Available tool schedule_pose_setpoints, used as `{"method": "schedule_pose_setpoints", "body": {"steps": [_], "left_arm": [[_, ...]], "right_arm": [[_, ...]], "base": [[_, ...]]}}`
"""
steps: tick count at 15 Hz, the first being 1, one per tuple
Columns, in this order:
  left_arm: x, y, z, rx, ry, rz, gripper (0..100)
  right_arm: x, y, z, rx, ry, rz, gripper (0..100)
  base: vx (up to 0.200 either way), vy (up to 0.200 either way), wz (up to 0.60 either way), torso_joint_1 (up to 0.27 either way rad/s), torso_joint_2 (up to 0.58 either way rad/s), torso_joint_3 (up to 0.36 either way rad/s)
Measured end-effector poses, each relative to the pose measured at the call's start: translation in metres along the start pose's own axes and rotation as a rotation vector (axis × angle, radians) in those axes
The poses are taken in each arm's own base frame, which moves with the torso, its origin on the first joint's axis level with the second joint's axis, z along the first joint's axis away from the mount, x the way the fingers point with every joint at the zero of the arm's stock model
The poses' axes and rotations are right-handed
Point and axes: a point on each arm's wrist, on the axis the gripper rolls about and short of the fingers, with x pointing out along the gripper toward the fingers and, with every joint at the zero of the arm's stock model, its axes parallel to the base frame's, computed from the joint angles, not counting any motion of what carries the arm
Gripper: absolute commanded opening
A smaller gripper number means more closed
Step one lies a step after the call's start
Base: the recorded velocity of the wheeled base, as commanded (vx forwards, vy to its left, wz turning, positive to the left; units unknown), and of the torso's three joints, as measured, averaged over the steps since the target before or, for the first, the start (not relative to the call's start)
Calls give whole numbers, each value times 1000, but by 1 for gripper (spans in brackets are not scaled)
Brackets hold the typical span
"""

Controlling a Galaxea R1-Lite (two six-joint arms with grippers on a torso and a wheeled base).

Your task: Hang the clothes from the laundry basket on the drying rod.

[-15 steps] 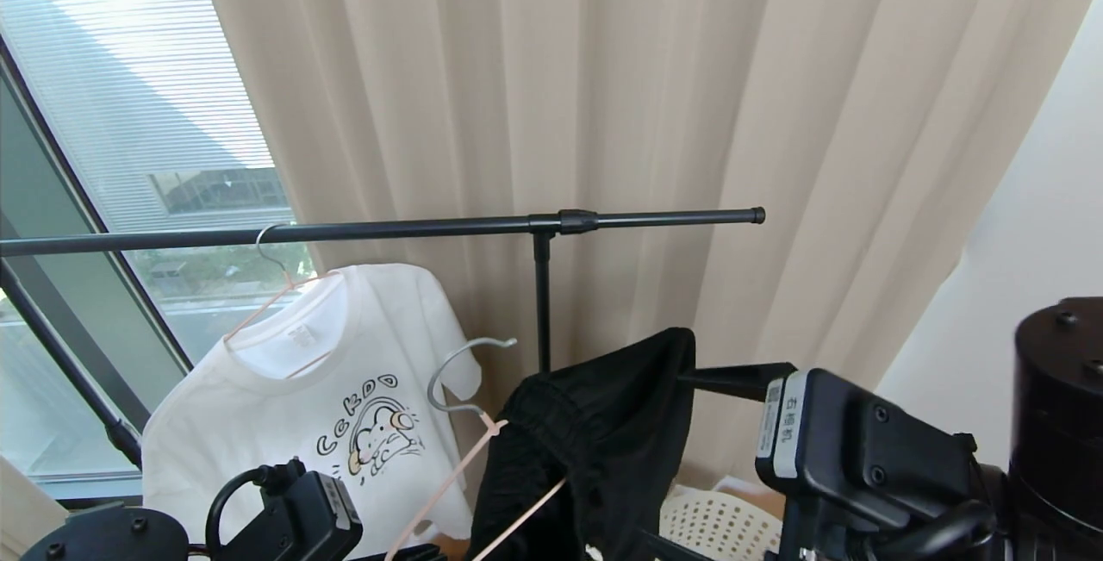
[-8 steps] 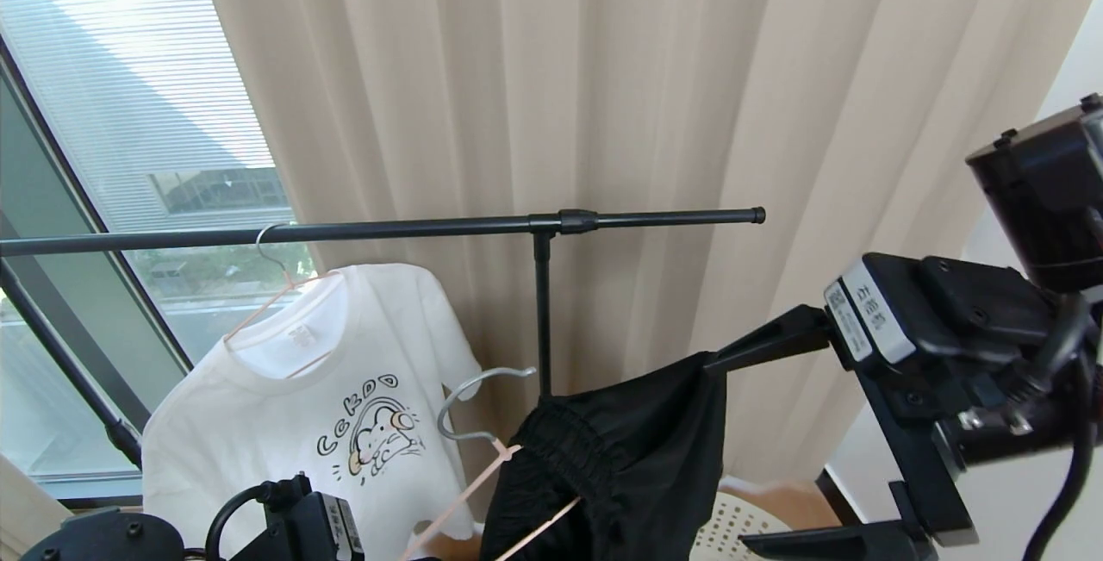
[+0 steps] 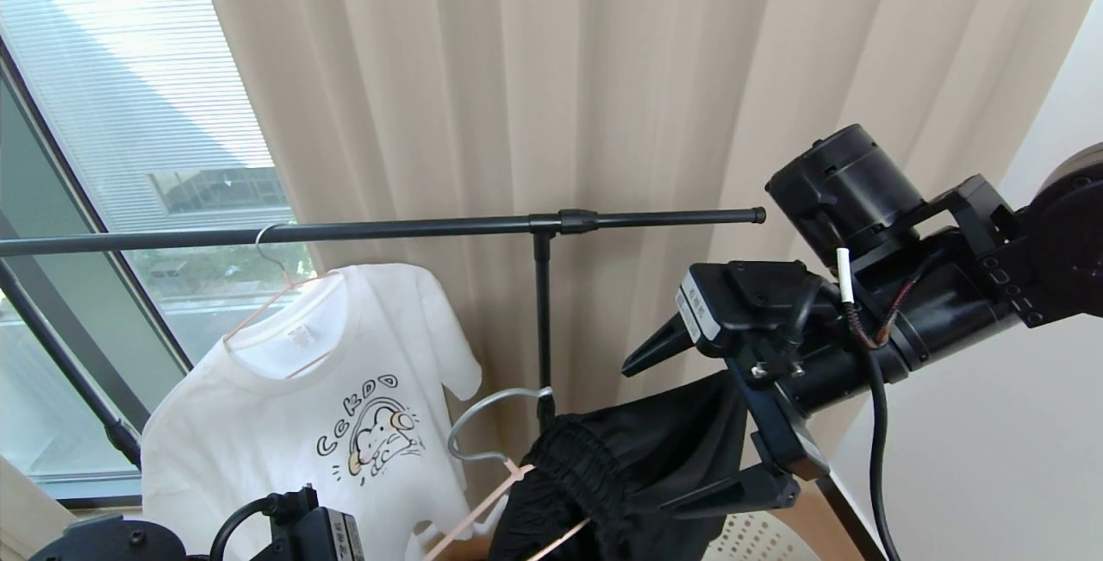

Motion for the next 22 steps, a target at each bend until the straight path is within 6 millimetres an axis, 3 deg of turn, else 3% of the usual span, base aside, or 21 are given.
{"method": "schedule_pose_setpoints", "body": {"steps": [16,22], "left_arm": [[1,-4,0,10,0,-22,0],[1,-4,1,11,-3,-21,0]], "right_arm": [[42,1,12,-34,13,104,100],[49,0,13,-36,20,114,100]], "base": [[0,0,0,0,0,0],[0,0,0,0,0,0]]}}
